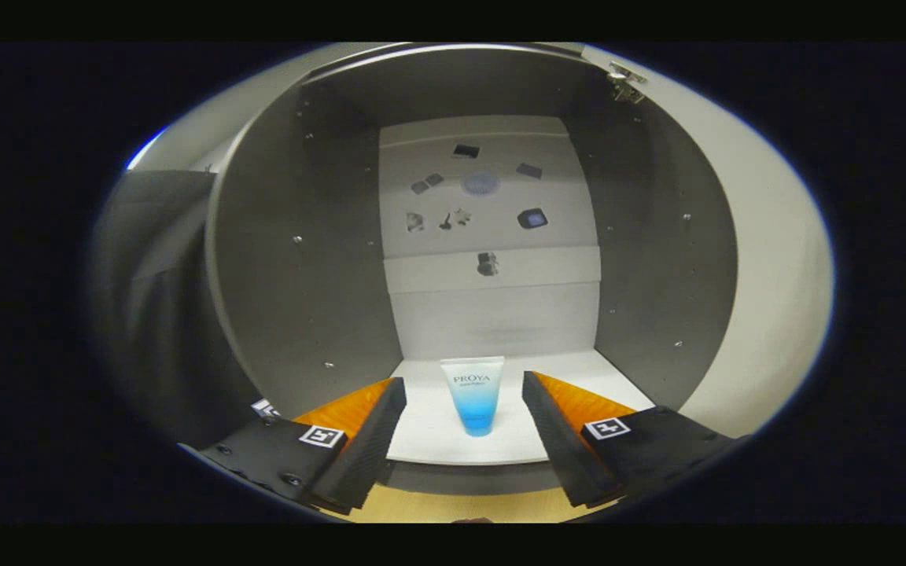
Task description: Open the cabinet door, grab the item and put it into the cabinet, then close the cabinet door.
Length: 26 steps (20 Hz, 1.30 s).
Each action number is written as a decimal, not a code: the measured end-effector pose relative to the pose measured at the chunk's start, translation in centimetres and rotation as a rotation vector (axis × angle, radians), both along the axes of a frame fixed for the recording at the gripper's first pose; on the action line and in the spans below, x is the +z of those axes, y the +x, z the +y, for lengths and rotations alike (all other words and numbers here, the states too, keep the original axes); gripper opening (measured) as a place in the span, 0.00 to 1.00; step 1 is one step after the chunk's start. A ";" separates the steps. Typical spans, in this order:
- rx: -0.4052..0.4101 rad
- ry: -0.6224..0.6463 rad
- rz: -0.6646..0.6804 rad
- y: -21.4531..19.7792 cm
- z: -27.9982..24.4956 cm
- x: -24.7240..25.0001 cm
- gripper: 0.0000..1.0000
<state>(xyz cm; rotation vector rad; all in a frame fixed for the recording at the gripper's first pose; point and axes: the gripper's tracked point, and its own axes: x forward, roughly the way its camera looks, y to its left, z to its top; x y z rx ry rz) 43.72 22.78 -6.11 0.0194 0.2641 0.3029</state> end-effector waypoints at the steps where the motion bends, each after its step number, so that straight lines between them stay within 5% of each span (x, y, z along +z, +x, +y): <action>1: 0.013 0.005 -0.026 -1.6 -0.1 1.4 0.96; 14: 0.022 0.025 -0.180 -24.0 -12.2 10.8 0.95; 19: 0.097 -0.002 -0.217 -32.4 -17.3 11.9 0.95; 26: -0.011 -0.093 -0.197 -36.0 -27.3 11.3 0.96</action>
